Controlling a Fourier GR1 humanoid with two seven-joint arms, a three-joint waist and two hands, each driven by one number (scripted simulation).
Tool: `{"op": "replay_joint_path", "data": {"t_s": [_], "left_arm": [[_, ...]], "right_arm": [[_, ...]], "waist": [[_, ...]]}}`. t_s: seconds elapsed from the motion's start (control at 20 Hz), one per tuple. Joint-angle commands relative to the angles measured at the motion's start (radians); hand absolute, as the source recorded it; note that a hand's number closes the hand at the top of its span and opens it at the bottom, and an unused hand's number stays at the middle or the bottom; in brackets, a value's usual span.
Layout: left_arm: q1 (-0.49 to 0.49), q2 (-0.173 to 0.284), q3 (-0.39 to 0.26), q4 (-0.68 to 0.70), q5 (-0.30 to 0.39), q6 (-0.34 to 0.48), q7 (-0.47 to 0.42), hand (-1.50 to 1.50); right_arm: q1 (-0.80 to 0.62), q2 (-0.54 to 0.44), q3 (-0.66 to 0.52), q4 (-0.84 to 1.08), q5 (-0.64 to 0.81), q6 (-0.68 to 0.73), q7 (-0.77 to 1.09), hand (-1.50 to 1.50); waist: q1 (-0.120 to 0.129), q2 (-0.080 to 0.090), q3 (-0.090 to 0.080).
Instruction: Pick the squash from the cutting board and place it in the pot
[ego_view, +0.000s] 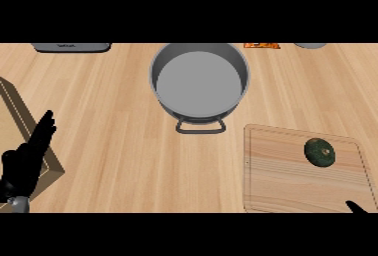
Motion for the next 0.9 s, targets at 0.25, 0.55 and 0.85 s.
{"op": "replay_joint_path", "data": {"t_s": [0.25, 0.55, 0.85], "left_arm": [[-0.032, 0.006, -0.005, -0.01, -0.001, -0.029, 0.038, 0.0], [-0.05, -0.009, -0.007, 0.014, -0.012, -0.03, 0.021, 0.0], [-0.09, -0.028, 0.0, 0.019, -0.035, -0.007, 0.087, 0.0]], "right_arm": [[-0.179, -0.189, 0.03, -0.098, 0.03, 0.457, 0.517, -1.5], [-0.364, -0.218, 0.095, -0.08, -0.142, 0.721, 0.755, -1.5], [-0.525, -0.218, 0.075, 0.007, -0.264, 0.839, 0.814, -1.5]], "waist": [[0.047, 0.006, 0.001], [0.044, 0.005, 0.002], [0.015, -0.001, 0.004]]}}
